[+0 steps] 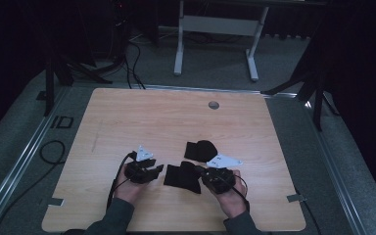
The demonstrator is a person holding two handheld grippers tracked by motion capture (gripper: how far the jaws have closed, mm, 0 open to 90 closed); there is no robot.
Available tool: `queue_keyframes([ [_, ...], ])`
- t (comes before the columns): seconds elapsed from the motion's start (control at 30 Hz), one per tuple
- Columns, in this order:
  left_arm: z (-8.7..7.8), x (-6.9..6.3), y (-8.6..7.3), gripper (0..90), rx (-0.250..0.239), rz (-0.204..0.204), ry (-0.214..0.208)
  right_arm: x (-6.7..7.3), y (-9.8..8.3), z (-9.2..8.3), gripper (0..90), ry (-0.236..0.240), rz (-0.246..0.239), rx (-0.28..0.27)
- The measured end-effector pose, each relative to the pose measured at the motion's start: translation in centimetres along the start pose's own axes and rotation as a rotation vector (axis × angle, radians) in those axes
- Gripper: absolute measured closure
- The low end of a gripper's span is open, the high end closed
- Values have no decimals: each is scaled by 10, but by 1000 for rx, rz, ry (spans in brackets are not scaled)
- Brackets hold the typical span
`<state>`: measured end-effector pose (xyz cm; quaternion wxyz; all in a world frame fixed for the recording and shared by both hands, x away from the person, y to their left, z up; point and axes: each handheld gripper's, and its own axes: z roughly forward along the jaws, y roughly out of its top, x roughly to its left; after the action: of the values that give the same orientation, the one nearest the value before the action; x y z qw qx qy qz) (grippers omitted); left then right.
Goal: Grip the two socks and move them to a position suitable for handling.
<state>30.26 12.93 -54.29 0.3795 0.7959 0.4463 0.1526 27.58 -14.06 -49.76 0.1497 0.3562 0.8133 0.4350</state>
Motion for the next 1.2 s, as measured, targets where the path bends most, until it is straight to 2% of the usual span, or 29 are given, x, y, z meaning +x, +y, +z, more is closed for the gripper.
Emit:
queue_keyframes([
  [0.17, 4, -10, 0, 679, 14, 12, -41, -9, 0, -7, 877, -18, 22, -12],
  [0.23, 5, -15, 0, 760, 16, 19, -55, -14, -1, -10, 877, -26, 34, -16],
  [0.3, 6, -21, 0, 783, 14, 27, -71, -15, -1, -11, 877, -28, 35, -17],
  [0.4, 8, -30, -1, 886, 20, 31, -99, -18, -2, -12, 877, -34, 44, -15],
  [0.57, 15, -53, -4, 900, 54, 83, -154, -20, -4, -12, 877, -41, 46, -7],
  [0.67, 18, -57, -6, 900, 78, 109, -152, -24, -6, -14, 877, -47, 52, -5],
  [0.7, 22, -55, -8, 900, 96, 125, -135, -29, -7, -15, 876, -52, 63, -2],
  [0.77, 22, -55, -8, 900, 96, 125, -135, -30, -8, -16, 876, -55, 67, 1],
  [0.83, 20, -48, -7, 900, 106, 121, -116, -40, -12, -18, 876, -72, 85, 14],
  [0.97, 18, -38, -7, 900, 116, 107, -112, -45, -16, -19, 877, -79, 98, 28],
  [1.0, 17, -32, -7, 900, 120, 94, -111, -49, -22, -19, 877, -84, 102, 60],
  [1.07, 15, -26, -7, 900, 121, 84, -118, -51, -24, -19, 877, -83, 106, 76],
  [1.1, 14, -21, -7, 900, 124, 88, -121, -52, -29, -18, 876, -89, 105, 96],
  [1.2, 13, -18, -7, 900, 128, 96, -128, -56, -37, -17, 873, -96, 97, 126],
])
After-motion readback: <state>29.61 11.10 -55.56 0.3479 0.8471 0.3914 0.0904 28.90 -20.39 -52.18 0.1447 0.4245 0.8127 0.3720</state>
